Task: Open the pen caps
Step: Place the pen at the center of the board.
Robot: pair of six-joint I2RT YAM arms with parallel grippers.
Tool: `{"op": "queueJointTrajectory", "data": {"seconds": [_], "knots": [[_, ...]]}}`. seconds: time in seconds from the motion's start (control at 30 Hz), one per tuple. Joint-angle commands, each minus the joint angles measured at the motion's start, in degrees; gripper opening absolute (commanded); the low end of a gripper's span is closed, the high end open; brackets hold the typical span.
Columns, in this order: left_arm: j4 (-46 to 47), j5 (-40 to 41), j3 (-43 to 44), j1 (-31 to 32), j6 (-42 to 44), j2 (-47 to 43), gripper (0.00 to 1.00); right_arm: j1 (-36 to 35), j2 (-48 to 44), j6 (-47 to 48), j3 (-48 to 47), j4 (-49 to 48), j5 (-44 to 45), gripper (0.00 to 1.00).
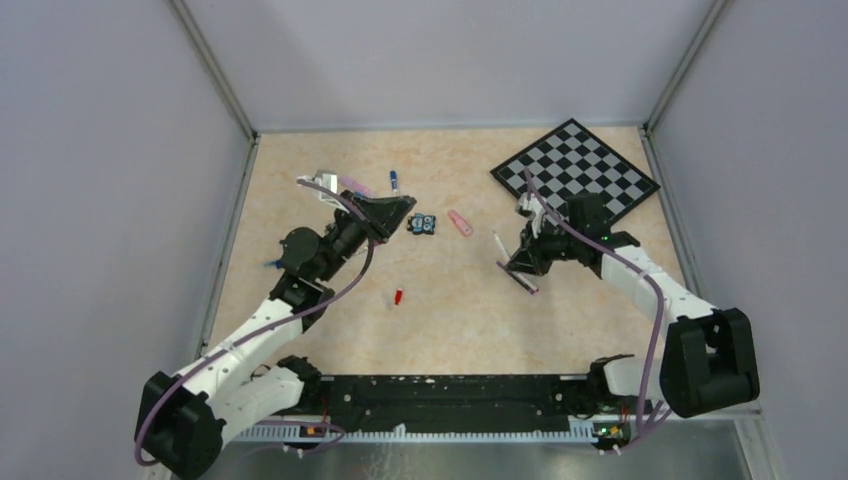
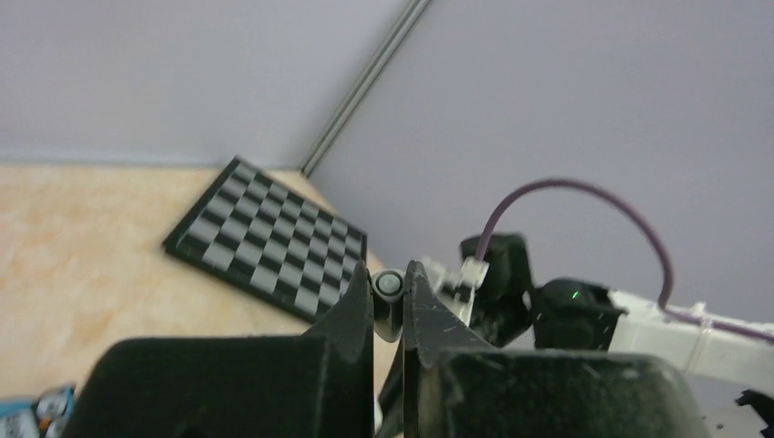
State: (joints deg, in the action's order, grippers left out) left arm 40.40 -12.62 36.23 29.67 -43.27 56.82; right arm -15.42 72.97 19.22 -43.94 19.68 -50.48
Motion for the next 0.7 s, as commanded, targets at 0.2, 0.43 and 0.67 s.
{"op": "queueJointTrajectory", "data": {"seconds": [0.2,0.43,0.67], "knots": [[-19.28,-8.91,-13.75,0.25,0.62,-11.33,0.0,7.05,5.61,7.48,-2.79,5.37,22.43,0.02],[-22.78,-11.53,-17.15,1.75,1.4,-7.83,0.0,7.71,10.67,7.69,-3.76,6.41,23.97,0.08],[-23.05,-8.91,-18.57,3.65,2.66,-4.82,0.0,7.62,12.81,7.76,-4.26,6.93,24.0,0.22]]}}
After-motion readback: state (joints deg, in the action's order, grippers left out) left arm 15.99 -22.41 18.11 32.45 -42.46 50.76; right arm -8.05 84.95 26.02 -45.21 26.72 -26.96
